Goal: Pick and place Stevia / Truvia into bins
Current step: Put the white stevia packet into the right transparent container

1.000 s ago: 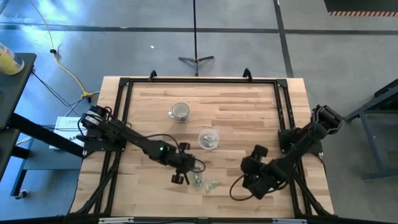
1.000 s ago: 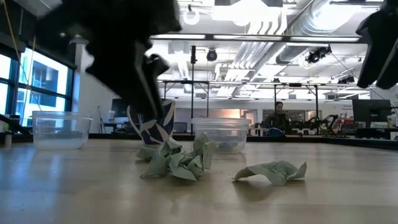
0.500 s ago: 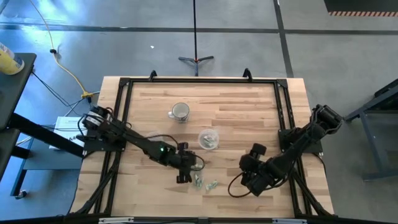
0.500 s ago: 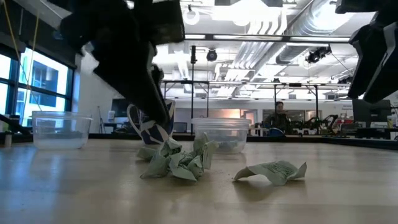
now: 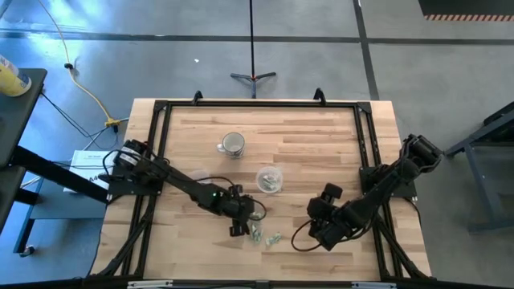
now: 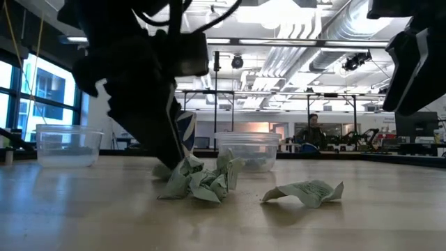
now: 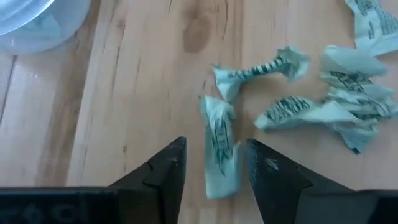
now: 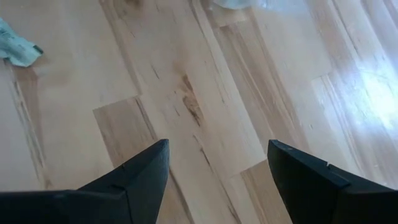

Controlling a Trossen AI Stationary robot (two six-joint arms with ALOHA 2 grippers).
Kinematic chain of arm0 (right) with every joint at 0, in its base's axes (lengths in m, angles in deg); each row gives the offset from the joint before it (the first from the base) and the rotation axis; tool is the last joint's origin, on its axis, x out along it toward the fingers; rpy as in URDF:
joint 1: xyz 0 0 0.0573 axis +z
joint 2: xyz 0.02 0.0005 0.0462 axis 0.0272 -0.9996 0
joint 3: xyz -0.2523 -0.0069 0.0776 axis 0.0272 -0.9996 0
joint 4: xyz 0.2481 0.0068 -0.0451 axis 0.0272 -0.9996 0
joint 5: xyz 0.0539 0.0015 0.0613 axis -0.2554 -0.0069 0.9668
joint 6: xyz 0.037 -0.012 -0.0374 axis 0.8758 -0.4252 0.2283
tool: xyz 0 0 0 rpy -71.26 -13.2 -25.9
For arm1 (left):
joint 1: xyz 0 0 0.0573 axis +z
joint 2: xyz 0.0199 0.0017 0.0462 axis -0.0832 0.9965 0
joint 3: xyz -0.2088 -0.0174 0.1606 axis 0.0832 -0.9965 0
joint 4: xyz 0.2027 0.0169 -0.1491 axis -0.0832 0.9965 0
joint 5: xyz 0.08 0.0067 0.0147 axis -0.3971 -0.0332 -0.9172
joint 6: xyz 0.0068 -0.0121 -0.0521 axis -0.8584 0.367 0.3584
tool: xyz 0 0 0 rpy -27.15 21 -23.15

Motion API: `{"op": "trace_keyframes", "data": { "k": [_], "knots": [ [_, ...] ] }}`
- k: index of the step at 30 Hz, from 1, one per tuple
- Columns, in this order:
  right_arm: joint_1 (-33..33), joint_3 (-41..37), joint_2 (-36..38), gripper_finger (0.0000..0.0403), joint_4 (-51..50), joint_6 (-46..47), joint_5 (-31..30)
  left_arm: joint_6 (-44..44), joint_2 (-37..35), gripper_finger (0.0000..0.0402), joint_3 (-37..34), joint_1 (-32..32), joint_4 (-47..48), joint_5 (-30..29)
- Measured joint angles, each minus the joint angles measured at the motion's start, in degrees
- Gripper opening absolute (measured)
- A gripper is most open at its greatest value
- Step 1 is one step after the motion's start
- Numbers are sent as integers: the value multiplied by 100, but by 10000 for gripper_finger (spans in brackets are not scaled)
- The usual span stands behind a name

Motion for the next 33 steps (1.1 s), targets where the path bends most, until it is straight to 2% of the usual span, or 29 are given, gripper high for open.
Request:
{"op": "trace_keyframes", "data": {
  "k": [6,12,16,21,27,33],
  "knots": [
    [-39,0,-2,263,3,0,4,-56,181,174,12,22,-238,185],
    [-77,2,-2,263,5,-23,9,-287,279,153,16,16,-335,30],
    [-144,2,-2,263,14,-104,4,-638,287,109,14,18,-359,-123],
    [-224,2,-2,263,21,-105,-9,-770,287,26,14,187,-349,-100],
    [-223,2,-2,263,43,-105,-152,-724,115,43,213,605,186,-246],
    [-229,2,-2,263,25,-106,-212,-1613,-162,27,977,978,569,-507]
  ]
}}
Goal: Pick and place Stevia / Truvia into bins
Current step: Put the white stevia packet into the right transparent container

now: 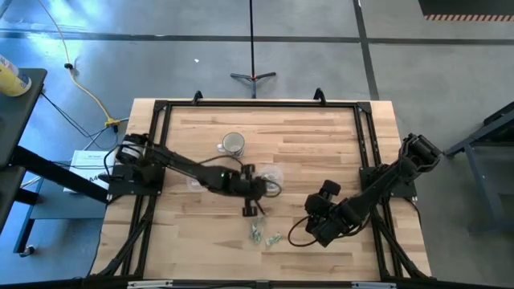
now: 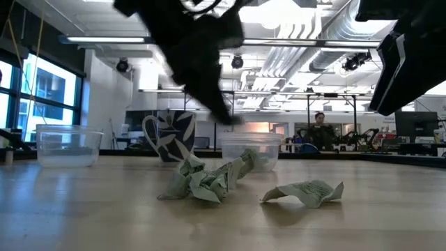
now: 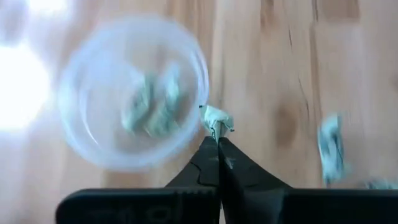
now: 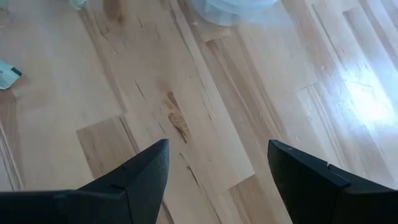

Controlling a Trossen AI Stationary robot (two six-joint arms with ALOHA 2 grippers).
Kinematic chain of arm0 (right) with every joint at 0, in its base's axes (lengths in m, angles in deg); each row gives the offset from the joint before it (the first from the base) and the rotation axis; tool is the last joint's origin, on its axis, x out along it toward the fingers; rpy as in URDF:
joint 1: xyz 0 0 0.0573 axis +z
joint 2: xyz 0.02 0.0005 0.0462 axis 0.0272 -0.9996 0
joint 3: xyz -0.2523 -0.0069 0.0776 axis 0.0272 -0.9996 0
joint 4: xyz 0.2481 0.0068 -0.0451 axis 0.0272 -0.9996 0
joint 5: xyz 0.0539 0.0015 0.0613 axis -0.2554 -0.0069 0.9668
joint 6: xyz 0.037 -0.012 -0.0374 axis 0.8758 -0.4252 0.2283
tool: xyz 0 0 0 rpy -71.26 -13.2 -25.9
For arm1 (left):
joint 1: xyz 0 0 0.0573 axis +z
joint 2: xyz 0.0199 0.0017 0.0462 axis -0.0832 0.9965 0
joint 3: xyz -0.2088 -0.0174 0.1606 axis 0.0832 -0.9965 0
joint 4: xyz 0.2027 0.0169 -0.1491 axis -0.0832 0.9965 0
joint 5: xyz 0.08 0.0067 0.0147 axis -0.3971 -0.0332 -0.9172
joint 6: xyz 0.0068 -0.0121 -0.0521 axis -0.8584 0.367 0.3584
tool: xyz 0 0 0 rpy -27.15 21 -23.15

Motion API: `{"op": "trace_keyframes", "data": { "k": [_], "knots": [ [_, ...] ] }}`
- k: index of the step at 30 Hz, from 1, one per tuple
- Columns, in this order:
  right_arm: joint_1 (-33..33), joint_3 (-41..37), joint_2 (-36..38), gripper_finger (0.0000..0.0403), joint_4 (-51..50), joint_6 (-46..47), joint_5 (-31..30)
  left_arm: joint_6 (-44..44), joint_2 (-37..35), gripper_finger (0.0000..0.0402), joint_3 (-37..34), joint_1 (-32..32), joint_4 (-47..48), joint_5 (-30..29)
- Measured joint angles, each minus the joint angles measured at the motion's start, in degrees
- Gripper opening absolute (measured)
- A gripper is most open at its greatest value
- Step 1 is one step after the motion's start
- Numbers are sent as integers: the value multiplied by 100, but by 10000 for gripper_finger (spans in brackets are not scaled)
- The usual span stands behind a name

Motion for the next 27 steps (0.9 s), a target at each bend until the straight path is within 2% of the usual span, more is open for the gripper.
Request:
{"op": "trace_keyframes", "data": {
  "k": [5,10,13,15,17,22,27],
  "knots": [
    [-34,0,0,263,-2,-42,-53,-662,-9,27,612,402,-25,4],
    [-34,0,0,263,-2,-88,-151,-964,-8,43,673,851,54,283],
    [-36,0,0,263,-4,-90,-232,-1092,90,37,690,1160,-40,889],
    [-38,0,0,263,-4,-110,-241,-850,193,35,681,1319,-18,1365],
    [-40,0,0,263,-22,-106,-229,-513,267,45,678,1354,-47,1530],
    [-40,0,0,263,-26,-99,-197,-413,273,138,681,1149,-37,872],
    [-66,0,0,263,-26,-124,-224,-311,273,237,683,1042,130,1008]
  ]
}}
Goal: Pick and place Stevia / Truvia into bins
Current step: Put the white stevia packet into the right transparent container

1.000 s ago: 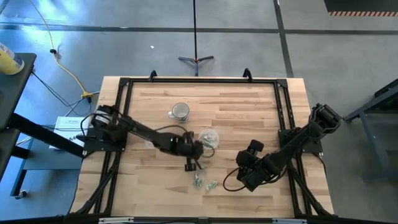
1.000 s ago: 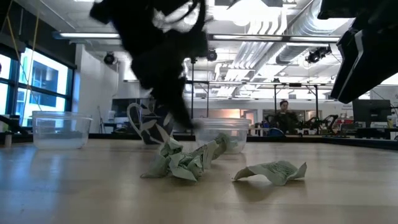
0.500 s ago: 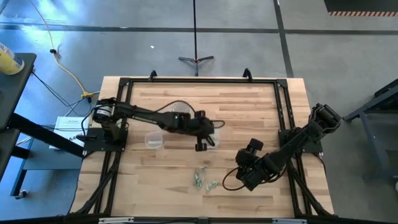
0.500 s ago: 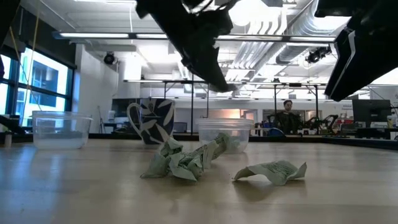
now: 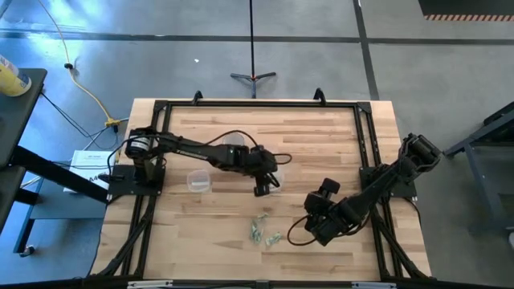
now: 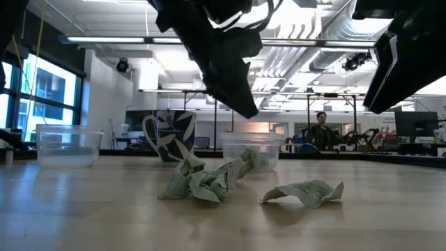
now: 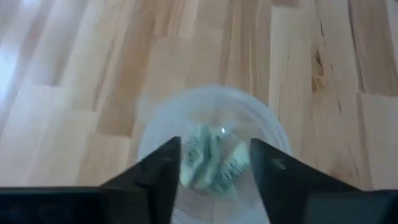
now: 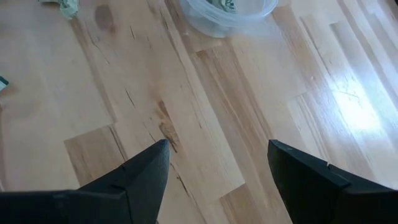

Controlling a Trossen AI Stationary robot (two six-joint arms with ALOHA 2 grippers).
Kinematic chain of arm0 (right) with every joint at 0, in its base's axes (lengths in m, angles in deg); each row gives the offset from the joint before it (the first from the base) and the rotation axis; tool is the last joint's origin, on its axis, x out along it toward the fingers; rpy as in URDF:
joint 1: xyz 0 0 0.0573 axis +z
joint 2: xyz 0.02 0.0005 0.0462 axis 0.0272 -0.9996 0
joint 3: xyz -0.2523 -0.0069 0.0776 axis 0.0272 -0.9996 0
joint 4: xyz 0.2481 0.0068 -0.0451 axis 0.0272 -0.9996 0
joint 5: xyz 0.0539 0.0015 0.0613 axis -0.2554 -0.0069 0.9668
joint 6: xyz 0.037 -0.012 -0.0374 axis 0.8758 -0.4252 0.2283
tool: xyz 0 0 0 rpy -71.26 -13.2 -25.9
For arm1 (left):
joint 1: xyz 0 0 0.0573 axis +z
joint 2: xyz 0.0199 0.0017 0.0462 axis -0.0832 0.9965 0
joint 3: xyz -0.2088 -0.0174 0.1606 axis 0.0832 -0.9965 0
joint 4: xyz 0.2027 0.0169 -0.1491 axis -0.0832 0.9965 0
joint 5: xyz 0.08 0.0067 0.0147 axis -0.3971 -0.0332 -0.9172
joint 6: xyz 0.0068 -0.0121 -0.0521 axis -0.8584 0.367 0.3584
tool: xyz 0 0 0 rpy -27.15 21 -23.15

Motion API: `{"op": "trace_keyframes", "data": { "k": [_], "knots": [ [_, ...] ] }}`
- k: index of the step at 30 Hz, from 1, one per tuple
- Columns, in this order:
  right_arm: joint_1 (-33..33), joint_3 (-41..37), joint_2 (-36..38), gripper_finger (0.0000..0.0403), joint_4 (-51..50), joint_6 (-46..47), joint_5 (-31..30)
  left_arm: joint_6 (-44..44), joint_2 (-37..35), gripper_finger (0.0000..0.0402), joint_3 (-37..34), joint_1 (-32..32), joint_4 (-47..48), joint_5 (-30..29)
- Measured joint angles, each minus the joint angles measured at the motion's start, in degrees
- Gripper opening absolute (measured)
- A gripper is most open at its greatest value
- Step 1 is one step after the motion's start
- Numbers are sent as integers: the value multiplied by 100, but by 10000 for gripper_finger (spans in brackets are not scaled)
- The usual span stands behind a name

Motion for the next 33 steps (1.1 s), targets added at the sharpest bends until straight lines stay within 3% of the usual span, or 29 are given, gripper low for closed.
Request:
{"op": "trace_keyframes", "data": {
  "k": [3,7,13,19,27,33],
  "knots": [
    [-13,0,0,263,78,-155,-53,105,0,269,0,-169,278,133],
    [-88,0,0,263,743,-1147,25,79,-65,273,0,-587,817,96],
    [-419,2,-226,263,2607,-3318,1214,364,-74,225,4,-1423,1288,12],
    [-491,2,-819,263,3968,-4454,1921,1104,-76,187,7,-2251,1571,-811],
    [-392,376,-1547,263,4332,-4624,2588,2154,-131,203,4,-2698,2043,-1095],
    [-417,657,-1946,263,4272,-4496,2049,2345,-131,213,4,-2769,2045,-1061]
  ]
}}
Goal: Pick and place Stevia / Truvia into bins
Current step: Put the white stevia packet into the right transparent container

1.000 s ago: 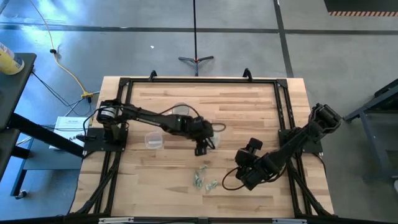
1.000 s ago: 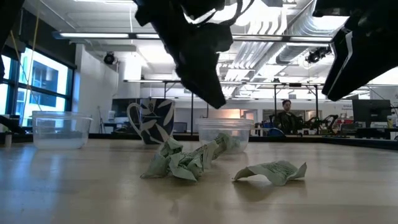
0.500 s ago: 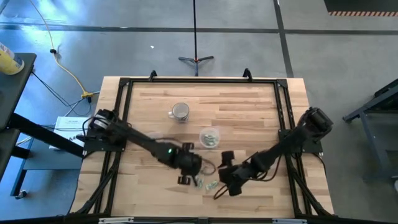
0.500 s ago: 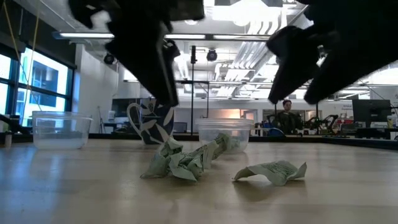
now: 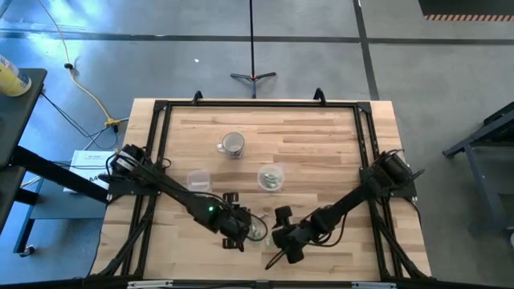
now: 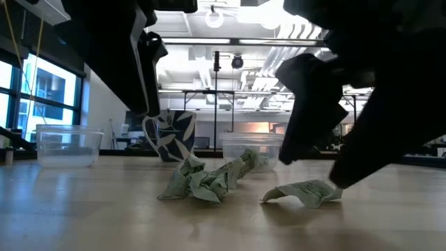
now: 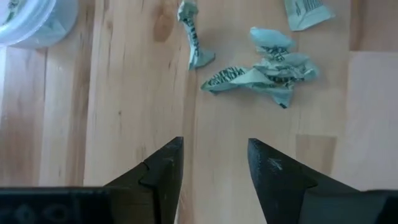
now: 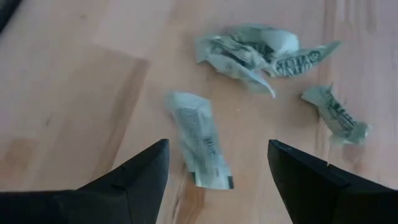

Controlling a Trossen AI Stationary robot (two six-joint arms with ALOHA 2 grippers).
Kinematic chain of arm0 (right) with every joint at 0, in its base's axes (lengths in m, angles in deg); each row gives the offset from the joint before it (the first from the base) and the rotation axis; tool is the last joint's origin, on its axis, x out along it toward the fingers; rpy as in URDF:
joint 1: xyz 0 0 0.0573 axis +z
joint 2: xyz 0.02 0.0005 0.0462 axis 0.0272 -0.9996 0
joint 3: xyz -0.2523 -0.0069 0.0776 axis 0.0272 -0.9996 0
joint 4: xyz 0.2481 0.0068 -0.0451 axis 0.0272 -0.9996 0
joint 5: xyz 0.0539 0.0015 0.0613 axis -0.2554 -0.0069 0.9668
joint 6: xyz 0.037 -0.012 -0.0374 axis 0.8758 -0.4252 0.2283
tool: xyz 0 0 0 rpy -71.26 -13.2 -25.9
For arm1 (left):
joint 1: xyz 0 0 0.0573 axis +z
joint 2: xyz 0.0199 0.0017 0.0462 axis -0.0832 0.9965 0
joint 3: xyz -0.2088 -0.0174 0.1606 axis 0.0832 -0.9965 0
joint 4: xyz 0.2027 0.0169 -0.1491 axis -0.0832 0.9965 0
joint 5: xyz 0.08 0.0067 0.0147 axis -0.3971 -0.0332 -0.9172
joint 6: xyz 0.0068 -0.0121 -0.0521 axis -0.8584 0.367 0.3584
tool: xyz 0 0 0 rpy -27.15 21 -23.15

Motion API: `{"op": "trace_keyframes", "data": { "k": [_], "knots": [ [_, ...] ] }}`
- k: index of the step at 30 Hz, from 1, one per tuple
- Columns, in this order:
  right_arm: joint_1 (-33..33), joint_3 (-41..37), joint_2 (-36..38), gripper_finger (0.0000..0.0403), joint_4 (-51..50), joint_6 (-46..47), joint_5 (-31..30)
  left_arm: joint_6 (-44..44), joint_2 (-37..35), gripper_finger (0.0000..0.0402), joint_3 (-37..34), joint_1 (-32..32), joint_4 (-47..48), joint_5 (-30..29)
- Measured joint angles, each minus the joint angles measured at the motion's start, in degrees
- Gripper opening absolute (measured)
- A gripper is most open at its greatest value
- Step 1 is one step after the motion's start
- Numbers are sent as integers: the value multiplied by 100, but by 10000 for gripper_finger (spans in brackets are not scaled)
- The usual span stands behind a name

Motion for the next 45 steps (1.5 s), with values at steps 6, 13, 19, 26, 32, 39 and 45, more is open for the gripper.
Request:
{"op": "trace_keyframes", "data": {
  "k": [6,13,19,26,32,39,45],
  "knots": [
    [-23,-99,-8,263,-113,38,318,24,0,204,0,13,24,13],
    [-175,-157,-195,263,212,37,569,4,0,193,0,94,48,86],
    [-281,-155,-307,250,425,32,693,-55,0,186,0,171,127,145],
    [-409,-150,-316,155,258,30,872,-135,2,184,0,219,179,192],
    [-417,-152,-327,67,185,5,621,-161,2,182,0,296,248,231],
    [-416,-174,-104,7,-320,630,279,-277,2,183,0,370,207,236],
    [-550,-210,665,8,-1397,1705,-615,-335,-65,183,0,538,145,219]
  ]
}}
